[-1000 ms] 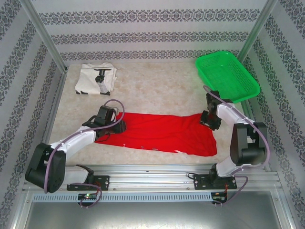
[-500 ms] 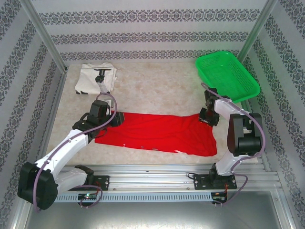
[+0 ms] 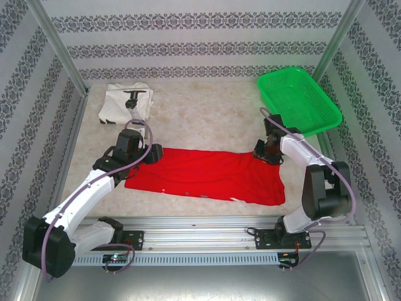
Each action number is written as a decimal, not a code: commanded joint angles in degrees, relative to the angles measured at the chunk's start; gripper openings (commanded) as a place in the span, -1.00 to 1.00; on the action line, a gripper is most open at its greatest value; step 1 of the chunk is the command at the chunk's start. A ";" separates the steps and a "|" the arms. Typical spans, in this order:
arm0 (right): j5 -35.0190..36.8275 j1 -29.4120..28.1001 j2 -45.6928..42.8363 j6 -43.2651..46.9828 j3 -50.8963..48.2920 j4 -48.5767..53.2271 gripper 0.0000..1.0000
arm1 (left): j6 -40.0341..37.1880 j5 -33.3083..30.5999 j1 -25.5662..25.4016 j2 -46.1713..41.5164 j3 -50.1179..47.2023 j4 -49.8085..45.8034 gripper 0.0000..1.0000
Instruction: Fold and stack the t-shirts
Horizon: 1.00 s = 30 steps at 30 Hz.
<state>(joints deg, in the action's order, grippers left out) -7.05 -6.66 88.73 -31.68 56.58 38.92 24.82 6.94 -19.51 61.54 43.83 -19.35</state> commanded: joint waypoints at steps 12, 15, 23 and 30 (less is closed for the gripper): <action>-5.34 -4.15 3.53 2.59 -3.81 -3.50 -0.38 | -5.48 -0.93 -0.26 -4.26 11.95 -5.32 0.53; -6.06 -4.21 3.03 2.82 -4.71 -4.06 -0.39 | -6.34 -1.73 -0.22 -4.84 12.88 -6.12 0.54; -6.88 -5.92 1.45 2.90 -6.00 -4.41 -0.39 | -6.89 -2.62 -0.24 -4.93 12.85 -6.49 0.55; -7.52 -7.38 1.45 2.58 -6.31 -4.93 -0.63 | -7.32 -3.33 -0.26 -5.20 12.04 -6.54 0.56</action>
<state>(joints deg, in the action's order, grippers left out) -13.72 -12.95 91.55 -29.47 50.43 33.89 19.31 5.08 -19.51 57.21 55.77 -24.45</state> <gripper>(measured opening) 0.207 0.777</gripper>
